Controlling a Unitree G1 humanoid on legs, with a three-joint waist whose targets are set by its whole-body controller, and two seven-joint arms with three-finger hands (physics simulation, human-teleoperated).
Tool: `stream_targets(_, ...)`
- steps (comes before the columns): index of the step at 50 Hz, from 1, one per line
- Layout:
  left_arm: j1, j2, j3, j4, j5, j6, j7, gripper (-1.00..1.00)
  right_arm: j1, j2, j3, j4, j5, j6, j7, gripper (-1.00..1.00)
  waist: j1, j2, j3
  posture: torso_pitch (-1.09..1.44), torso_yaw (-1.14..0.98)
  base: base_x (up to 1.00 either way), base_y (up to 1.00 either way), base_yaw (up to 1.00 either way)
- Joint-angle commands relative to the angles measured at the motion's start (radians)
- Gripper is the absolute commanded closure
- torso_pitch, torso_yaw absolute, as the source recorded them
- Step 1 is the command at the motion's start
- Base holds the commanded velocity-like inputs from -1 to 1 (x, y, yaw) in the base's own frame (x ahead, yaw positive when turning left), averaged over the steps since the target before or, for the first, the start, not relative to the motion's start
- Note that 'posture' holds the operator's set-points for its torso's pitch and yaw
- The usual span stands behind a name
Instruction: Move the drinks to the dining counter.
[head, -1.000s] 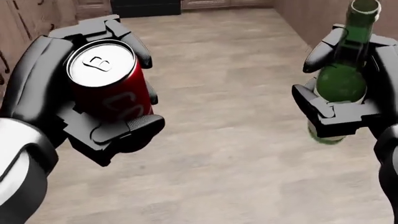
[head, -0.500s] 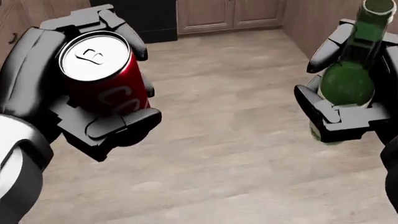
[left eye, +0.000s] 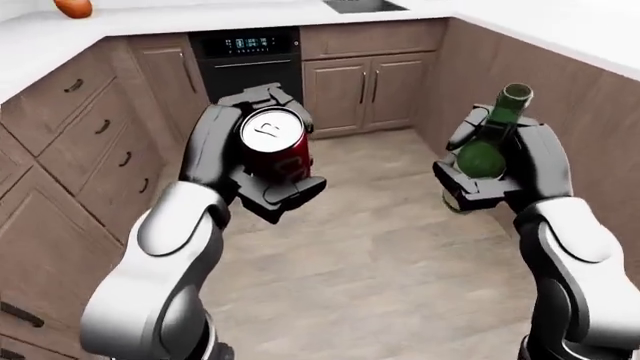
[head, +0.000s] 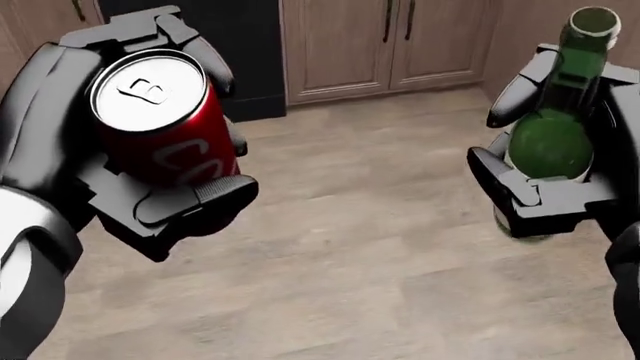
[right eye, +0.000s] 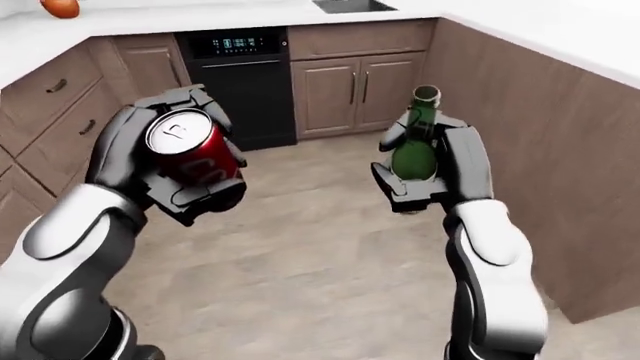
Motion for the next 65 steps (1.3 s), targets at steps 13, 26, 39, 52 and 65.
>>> stream_targets(13, 0.002, -0.004, 0.002, -0.01, -0.001, -0.029, 0.004, 1.0, -0.02, 0.005, -0.011, -0.05, 0.001, -0.028, -0.001, 1.0, -0.062, -0.091, 0.003, 0.0, 0.0, 0.95, 0.0, 0.0)
stream_targets(26, -0.02, 0.005, 0.019, -0.024, -0.02, -0.001, 0.012, 1.0, -0.043, -0.007, -0.035, -0.061, 0.073, 0.006, -0.041, 1.0, -0.072, -0.109, 0.04, 0.0, 0.0, 0.0, 0.0, -0.68)
stream_targets(39, -0.015, 0.009, 0.02, -0.02, -0.037, -0.014, 0.024, 1.0, -0.054, -0.033, -0.06, -0.114, 0.115, 0.074, -0.068, 1.0, -0.053, 0.046, -0.023, 0.0, 0.0, 0.0, 0.0, -1.0)
stream_targets(52, -0.007, -0.003, 0.004, -0.009, -0.034, -0.033, 0.033, 1.0, -0.023, -0.039, -0.065, -0.145, 0.123, 0.077, -0.06, 1.0, -0.068, -0.04, 0.013, 0.0, 0.0, 0.0, 0.0, -1.0)
stream_targets(65, -0.014, 0.0, 0.011, -0.021, -0.037, -0.016, 0.032, 1.0, -0.017, -0.034, -0.057, -0.144, 0.114, 0.07, -0.059, 1.0, -0.072, -0.001, 0.036, 0.0, 0.0, 0.0, 0.0, -1.0)
